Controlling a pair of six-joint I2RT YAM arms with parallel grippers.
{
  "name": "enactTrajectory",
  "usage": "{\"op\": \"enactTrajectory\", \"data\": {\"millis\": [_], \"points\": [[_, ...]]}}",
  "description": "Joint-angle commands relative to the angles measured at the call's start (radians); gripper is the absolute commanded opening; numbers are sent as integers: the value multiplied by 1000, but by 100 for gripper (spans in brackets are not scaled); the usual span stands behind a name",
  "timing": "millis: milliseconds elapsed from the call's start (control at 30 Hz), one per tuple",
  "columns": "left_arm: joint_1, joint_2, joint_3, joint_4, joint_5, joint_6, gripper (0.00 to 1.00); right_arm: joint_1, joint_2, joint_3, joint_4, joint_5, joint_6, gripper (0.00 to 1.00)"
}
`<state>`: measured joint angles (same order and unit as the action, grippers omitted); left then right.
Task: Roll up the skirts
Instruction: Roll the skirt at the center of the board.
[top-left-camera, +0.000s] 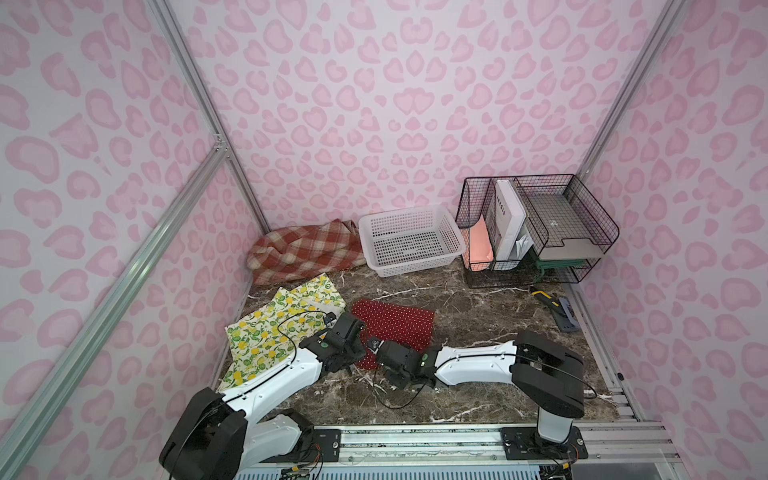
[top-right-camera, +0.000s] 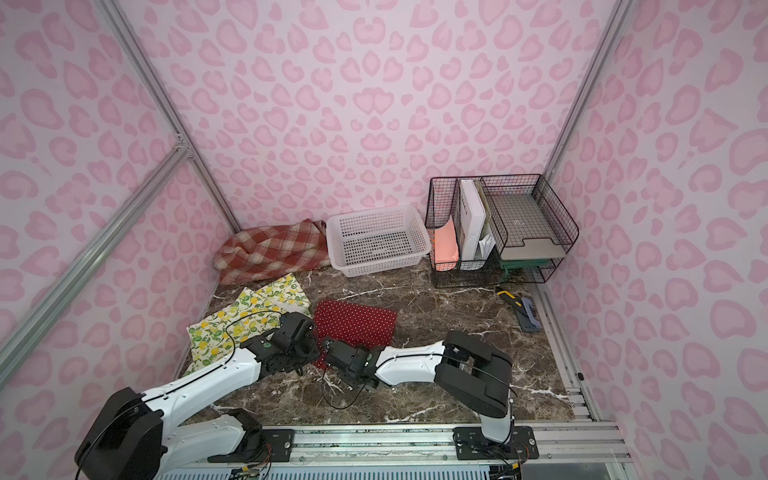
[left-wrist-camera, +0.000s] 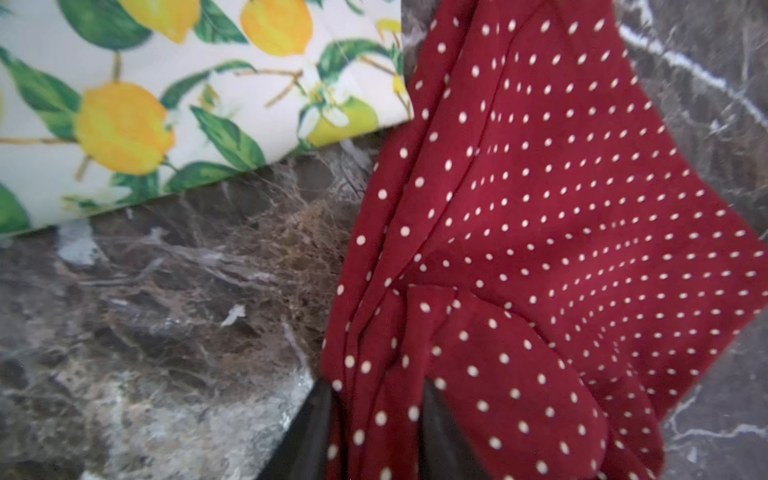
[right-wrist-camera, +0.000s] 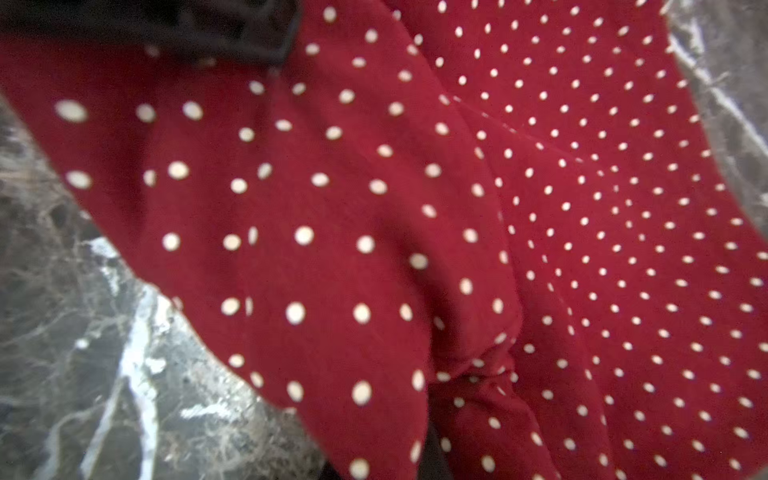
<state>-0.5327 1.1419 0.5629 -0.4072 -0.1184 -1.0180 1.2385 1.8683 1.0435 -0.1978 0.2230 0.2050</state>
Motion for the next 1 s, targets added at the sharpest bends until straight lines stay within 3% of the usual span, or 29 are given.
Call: {"op": "enactTrajectory", "data": {"millis": [0, 267, 400, 500, 700, 867, 967], "points": [[51, -66, 19, -66, 33, 63, 57, -11, -9, -1, -394, -434, 21, 3], [84, -225, 44, -163, 32, 80, 60, -174, -19, 72, -236, -990, 129, 2], [84, -237, 35, -155, 81, 79, 60, -275, 85, 84, -148, -1239, 121, 6], [82, -236, 19, -124, 119, 79, 59, -335, 196, 142, -171, -1338, 66, 8], [42, -261, 7, -129, 107, 56, 59, -398, 287, 163, -124, -1327, 71, 11], [8, -416, 40, -289, 23, 50, 61, -428, 350, 183, -164, -1331, 13, 13], [-10, -493, 3, -304, 62, 28, 62, -435, 383, 203, -198, -1312, -16, 13]]}}
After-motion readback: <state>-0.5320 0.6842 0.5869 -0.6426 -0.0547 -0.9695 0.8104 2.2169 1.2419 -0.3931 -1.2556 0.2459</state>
